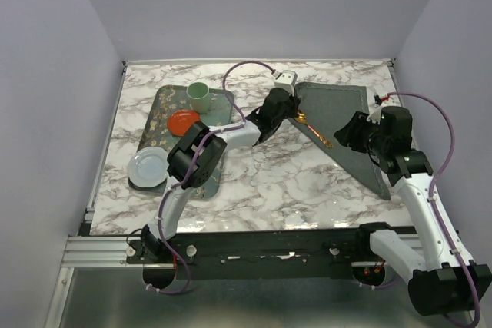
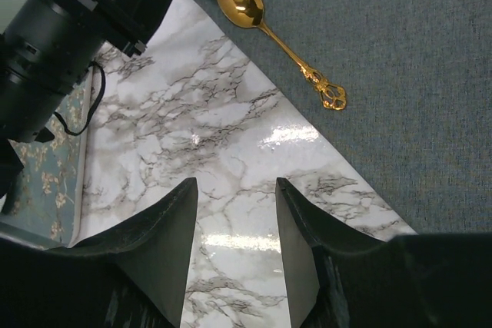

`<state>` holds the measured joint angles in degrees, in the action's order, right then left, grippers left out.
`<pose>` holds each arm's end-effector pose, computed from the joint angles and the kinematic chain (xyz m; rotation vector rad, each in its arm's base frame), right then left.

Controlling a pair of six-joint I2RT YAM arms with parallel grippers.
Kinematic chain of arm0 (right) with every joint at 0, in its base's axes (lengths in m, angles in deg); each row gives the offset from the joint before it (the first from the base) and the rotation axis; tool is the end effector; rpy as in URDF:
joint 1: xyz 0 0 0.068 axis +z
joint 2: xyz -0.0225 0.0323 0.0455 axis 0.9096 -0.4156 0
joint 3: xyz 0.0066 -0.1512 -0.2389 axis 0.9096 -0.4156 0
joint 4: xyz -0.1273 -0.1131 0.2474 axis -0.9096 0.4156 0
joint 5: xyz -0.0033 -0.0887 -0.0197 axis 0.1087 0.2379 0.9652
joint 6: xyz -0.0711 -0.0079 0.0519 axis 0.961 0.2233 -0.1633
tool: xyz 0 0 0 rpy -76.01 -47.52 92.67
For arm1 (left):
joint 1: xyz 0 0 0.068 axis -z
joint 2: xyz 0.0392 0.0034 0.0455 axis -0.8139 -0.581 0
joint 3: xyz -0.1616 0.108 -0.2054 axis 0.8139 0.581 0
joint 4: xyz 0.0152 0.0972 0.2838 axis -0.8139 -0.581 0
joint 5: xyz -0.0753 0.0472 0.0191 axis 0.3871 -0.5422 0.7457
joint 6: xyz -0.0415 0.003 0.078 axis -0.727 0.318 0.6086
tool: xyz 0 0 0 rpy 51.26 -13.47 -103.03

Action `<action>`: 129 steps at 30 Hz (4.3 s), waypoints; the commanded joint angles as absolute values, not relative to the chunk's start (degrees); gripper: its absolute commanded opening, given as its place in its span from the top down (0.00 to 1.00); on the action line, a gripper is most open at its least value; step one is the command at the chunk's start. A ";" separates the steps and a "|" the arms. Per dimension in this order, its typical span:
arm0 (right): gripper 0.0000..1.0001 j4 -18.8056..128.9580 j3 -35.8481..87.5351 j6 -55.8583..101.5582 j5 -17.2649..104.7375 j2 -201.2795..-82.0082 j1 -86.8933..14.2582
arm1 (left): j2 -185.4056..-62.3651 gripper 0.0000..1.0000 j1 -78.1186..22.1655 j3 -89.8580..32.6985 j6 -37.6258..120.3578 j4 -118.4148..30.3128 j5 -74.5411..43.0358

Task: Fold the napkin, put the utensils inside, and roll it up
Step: Fold the napkin

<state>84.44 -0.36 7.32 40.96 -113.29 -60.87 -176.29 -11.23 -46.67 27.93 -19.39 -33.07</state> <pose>0.2675 0.0356 0.2922 0.2302 2.1651 0.4662 0.4459 -0.4024 0.1750 0.1698 1.8062 -0.7218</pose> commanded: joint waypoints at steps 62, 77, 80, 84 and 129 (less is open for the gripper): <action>0.47 86.91 -3.21 6.11 39.86 -110.66 -64.30 | -177.68 0.84 1.16 -49.40 28.34 -31.83 -25.95; 0.45 87.00 -5.58 2.77 35.75 -114.35 -67.63 | -175.14 0.01 0.46 -52.57 24.13 -36.57 -11.45; 0.39 85.43 -7.59 0.67 27.15 -116.72 -74.57 | -168.73 0.02 -2.51 -49.05 20.53 -38.84 -12.41; 0.36 74.91 -11.98 -2.06 17.91 -122.86 -75.46 | -165.38 0.20 -8.85 -48.17 14.82 -44.66 -12.07; 0.57 32.77 -27.64 -51.90 35.29 -145.82 -68.78 | -171.18 0.27 -17.30 -51.07 1.35 -45.72 -10.56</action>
